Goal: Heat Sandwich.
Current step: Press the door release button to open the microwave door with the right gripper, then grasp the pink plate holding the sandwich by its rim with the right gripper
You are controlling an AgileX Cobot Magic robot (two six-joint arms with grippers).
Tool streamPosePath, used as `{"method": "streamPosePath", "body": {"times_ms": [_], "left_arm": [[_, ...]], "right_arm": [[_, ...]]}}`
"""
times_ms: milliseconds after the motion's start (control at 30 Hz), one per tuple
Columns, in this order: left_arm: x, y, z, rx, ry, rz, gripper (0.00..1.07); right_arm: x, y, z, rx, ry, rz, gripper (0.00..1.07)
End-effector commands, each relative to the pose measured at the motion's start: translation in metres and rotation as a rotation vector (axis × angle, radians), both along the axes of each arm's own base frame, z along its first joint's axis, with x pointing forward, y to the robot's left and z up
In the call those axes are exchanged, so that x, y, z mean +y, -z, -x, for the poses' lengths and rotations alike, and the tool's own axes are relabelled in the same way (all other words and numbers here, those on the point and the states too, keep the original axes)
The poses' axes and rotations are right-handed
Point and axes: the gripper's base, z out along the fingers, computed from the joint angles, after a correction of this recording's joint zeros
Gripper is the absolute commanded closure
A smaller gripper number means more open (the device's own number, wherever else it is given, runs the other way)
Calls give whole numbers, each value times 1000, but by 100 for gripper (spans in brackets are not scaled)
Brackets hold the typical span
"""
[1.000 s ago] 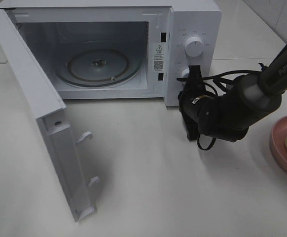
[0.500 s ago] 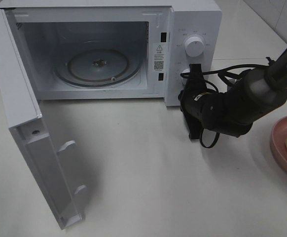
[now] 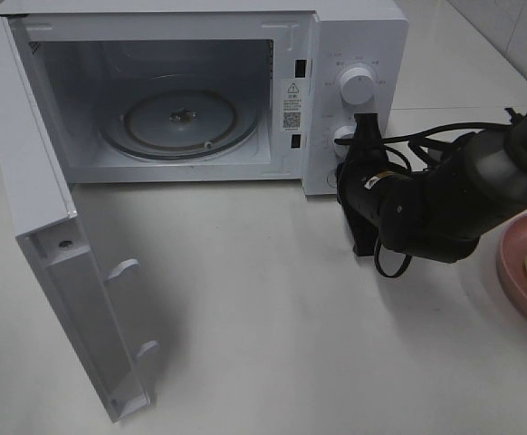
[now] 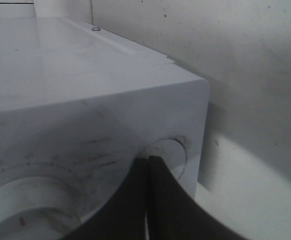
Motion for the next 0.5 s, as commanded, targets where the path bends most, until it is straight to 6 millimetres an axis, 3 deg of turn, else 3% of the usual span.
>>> {"method": "streamPosePath", "body": {"times_ms": [33, 200, 500], "left_arm": [[0, 1, 3, -31, 6, 8, 4], [0, 1, 3, -31, 6, 8, 4], [0, 1, 3, -31, 6, 8, 4]], "right_arm": [[-1, -9, 6, -22, -8, 1, 107], [-1, -3, 25, 29, -34, -1, 106], [-6, -17, 53, 123, -182, 75, 104]]}}
